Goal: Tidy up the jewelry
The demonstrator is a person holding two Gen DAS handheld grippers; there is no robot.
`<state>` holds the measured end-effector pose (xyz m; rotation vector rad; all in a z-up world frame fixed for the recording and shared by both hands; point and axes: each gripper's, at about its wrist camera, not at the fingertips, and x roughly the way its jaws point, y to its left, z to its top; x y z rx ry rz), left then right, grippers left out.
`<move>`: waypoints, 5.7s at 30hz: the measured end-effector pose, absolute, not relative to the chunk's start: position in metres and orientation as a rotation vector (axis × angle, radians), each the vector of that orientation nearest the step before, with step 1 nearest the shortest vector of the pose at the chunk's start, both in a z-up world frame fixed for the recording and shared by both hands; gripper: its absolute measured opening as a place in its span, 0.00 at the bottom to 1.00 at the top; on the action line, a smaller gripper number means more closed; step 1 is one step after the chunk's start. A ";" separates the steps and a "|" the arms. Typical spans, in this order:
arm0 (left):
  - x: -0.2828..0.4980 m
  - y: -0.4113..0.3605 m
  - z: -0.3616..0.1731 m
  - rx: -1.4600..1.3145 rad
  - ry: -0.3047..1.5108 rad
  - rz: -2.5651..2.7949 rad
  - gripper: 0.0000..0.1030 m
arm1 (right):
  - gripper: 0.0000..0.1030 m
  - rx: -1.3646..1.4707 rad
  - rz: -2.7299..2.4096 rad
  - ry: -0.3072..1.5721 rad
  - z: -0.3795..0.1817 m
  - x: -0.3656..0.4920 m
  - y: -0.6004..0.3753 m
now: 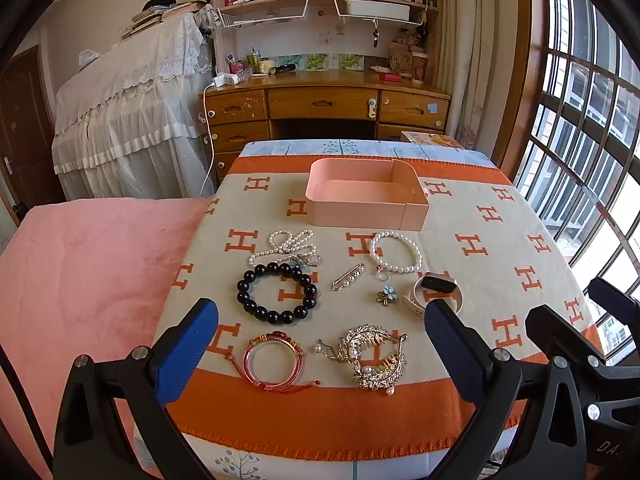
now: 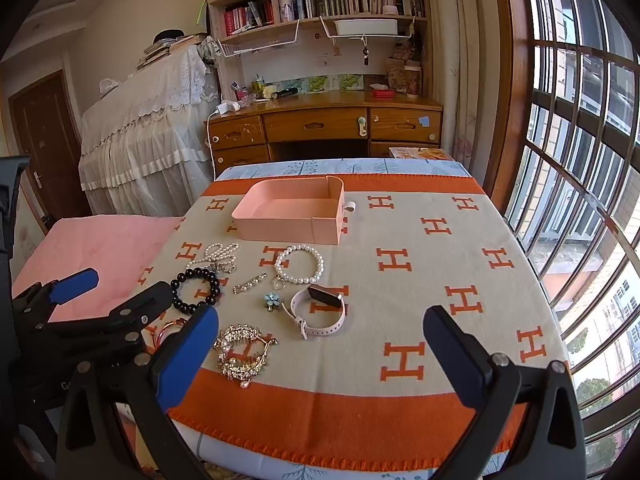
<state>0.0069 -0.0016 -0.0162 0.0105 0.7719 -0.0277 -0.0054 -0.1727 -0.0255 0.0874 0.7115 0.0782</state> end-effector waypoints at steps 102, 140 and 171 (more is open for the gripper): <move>0.177 0.098 -0.142 0.061 1.288 -0.031 0.65 | 0.15 -0.069 0.207 1.264 -0.144 0.223 -0.136; 0.243 0.019 0.031 0.005 0.948 -0.179 0.12 | 0.08 0.201 0.260 1.012 -0.075 0.292 -0.156; 0.251 0.021 -0.032 0.071 0.972 -0.059 0.70 | 0.32 0.155 0.199 0.847 -0.061 0.193 -0.190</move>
